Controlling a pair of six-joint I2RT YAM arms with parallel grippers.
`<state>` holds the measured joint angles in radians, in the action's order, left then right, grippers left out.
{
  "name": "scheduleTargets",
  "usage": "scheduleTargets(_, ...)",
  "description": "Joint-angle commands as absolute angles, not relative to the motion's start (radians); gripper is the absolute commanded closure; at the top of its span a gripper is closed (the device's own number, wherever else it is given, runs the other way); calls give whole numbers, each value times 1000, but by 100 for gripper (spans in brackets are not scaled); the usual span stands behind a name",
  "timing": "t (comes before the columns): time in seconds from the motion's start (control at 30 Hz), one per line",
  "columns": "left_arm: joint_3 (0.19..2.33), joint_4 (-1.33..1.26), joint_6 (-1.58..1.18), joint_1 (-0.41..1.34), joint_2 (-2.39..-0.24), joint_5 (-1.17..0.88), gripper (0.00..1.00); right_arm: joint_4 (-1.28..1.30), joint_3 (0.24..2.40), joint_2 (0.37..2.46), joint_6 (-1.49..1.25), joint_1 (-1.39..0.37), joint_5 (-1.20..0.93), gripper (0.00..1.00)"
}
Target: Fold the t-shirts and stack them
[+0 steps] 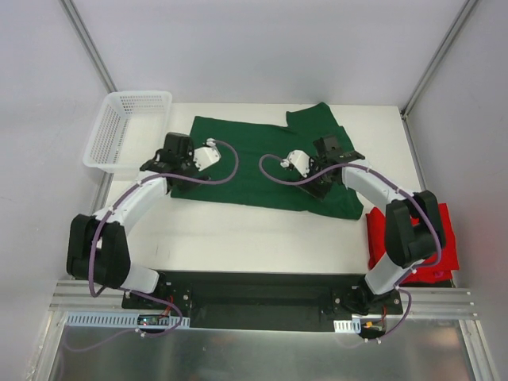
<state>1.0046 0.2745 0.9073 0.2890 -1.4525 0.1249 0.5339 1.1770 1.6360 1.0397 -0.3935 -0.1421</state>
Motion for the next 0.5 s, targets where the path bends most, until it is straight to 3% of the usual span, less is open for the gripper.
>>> scheduleTargets(0.0,997,291,813,189,-1338,2,1,440,1184,1658,1011,-405,-176,40)
scheduleTargets(0.33,901,325,785,51,-1195,-80,1,365,1193,1736,1000,-445,-157,41)
scheduleTargets(0.47,867,339,766,45,-1134,-101,1,319,1186,1764,1003,-453,-127,49)
